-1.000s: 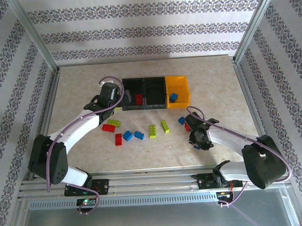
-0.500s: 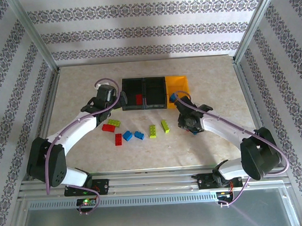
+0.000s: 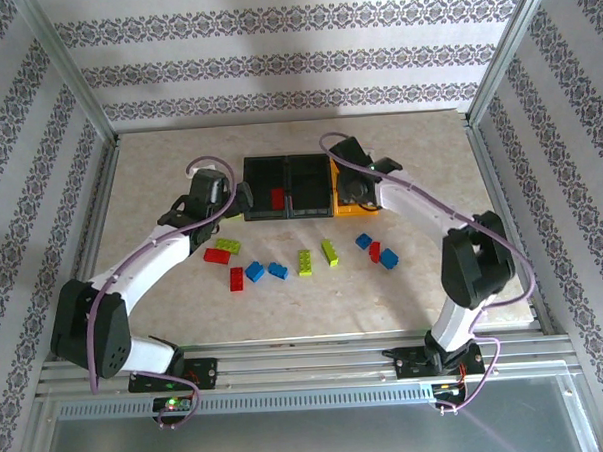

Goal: Sort the legos into containers by color

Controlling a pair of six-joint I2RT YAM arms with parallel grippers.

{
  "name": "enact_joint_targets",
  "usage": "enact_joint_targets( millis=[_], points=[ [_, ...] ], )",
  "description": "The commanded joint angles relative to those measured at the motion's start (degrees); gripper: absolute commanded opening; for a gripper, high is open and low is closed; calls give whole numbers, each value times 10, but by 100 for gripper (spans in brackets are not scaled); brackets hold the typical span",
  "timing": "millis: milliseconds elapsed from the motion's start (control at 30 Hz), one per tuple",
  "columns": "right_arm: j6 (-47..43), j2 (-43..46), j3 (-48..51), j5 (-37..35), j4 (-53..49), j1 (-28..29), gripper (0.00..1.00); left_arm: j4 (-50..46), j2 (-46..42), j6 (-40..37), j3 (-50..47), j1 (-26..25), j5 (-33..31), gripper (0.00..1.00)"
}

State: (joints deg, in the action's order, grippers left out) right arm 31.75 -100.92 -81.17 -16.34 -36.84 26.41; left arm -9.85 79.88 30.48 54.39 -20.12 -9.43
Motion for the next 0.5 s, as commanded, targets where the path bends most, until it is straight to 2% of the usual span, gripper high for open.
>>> enact_joint_targets(
  millis=[0, 233, 467],
  points=[
    [-47, -45, -51, -7, -11, -19, 25, -18, -17, 7, -8, 8, 2, 100],
    [-76, -136, -127, 22, -17, -51, 25, -29, -24, 9, -12, 10, 2, 100],
    [-94, -180, -159, 27, -23, -65, 26, -35, -32, 12, -26, 11, 5, 100]
  ],
)
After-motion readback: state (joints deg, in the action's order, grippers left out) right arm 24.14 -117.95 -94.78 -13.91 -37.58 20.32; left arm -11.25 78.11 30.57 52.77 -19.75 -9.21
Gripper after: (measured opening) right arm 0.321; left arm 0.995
